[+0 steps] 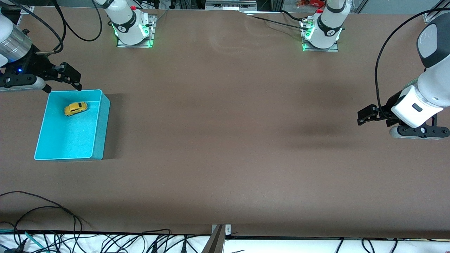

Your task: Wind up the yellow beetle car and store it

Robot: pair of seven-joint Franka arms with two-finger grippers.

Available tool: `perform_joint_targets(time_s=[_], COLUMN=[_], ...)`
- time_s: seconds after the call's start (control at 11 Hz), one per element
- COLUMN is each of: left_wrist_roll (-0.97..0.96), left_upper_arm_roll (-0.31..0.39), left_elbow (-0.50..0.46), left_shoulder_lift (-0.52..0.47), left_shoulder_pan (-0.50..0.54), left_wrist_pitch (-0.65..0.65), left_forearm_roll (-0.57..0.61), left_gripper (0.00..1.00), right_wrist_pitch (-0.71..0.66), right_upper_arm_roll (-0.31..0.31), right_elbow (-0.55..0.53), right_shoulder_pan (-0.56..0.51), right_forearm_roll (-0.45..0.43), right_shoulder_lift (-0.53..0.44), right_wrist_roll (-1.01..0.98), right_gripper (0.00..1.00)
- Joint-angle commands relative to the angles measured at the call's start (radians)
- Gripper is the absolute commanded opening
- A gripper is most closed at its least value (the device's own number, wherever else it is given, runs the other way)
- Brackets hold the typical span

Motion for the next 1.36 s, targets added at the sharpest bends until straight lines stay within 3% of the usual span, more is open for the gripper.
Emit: perform_joint_targets(time_s=[0.0, 1.27], left_wrist_roll=[0.017, 0.015], left_upper_arm_roll=[0.010, 0.010], left_elbow=[0.027, 0.028], left_shoulder_lift=[0.006, 0.006], left_shoulder_pan=[-0.014, -0.020], left_wrist_pitch=[-0.022, -0.022], left_forearm_roll=[0.029, 0.027], left_gripper=[1.00, 1.00], right_wrist_pitch=[-0.024, -0.038], right_upper_arm_roll=[0.000, -0.009], right_elbow=[0.014, 0.018], right_shoulder_pan=[-0.001, -0.001], right_forearm_roll=[-0.011, -0.011], right_shoulder_lift=[-0.007, -0.007], right_wrist_roll=[-0.010, -0.011], right_gripper=[1.00, 1.00])
